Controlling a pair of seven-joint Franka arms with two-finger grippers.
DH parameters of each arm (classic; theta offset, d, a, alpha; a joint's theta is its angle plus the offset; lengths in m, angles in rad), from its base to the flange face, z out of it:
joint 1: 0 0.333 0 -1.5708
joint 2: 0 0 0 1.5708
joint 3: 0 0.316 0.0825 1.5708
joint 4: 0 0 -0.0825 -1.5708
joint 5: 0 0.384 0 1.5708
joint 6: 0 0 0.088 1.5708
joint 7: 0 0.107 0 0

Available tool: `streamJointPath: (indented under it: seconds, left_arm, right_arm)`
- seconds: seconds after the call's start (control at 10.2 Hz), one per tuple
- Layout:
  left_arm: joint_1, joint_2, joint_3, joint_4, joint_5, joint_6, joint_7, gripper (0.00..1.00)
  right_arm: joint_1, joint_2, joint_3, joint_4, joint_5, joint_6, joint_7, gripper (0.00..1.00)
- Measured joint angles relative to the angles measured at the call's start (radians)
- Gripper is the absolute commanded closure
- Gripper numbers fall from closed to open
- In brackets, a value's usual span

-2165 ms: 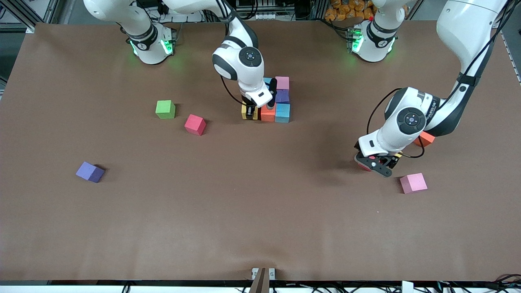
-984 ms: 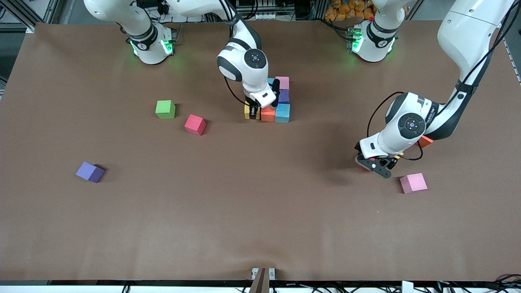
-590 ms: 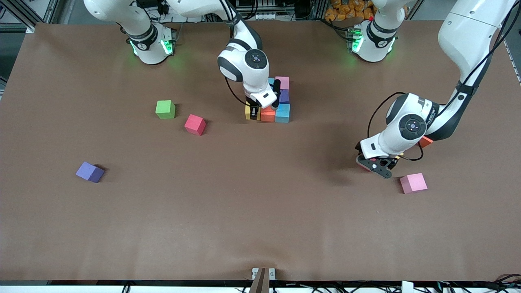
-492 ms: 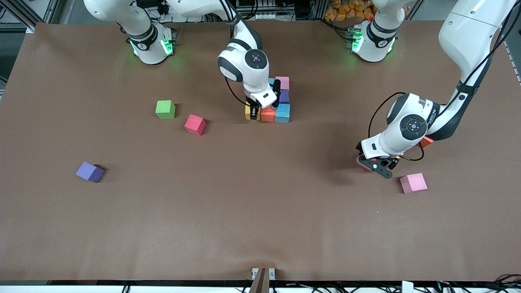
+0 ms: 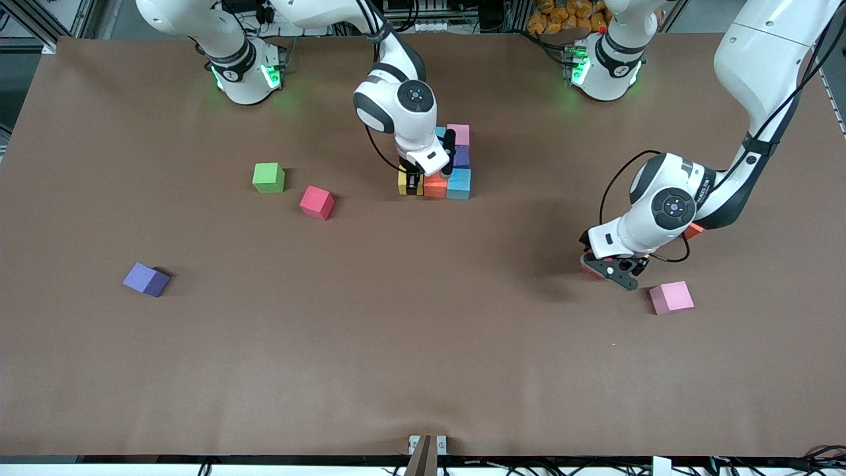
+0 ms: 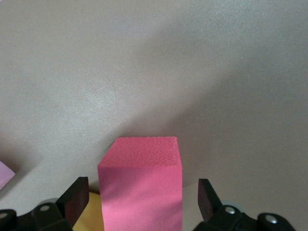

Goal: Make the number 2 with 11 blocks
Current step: 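Grasp the pink cube with the left gripper while the right gripper releases yellow, then carry pink with the left gripper while the right gripper reaches purple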

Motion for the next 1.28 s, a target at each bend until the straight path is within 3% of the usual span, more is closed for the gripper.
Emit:
streamJointPath:
  seconds: [0.2, 0.39, 0.69, 0.98, 1.28]
  left_arm:
    - [0.0, 0.0, 0.0, 0.0, 0.0, 0.0, 0.0, 0.0]
    - [0.0, 0.005, 0.0, 0.0, 0.0, 0.0, 0.0, 0.07]
    - [0.006, 0.016, 0.001, 0.0, 0.0, 0.0, 0.001, 0.21]
    - [0.015, 0.023, 0.0, 0.0, 0.0, 0.002, 0.002, 0.43]
    - [0.015, 0.023, -0.004, 0.007, 0.0, 0.004, 0.003, 0.47]
  right_arm:
    - [0.0, 0.0, -0.001, 0.001, 0.0, -0.001, 0.0, 0.0]
    - [0.0, 0.0, -0.003, 0.002, 0.0, -0.001, 0.0, 0.0]
    - [0.0, 0.0, -0.004, 0.002, 0.0, -0.002, 0.0, 0.0]
    - [0.0, 0.0, -0.005, 0.002, 0.0, -0.003, 0.0, 0.0]
    - [0.0, -0.007, -0.005, 0.008, 0.0, -0.019, 0.0, 0.0]
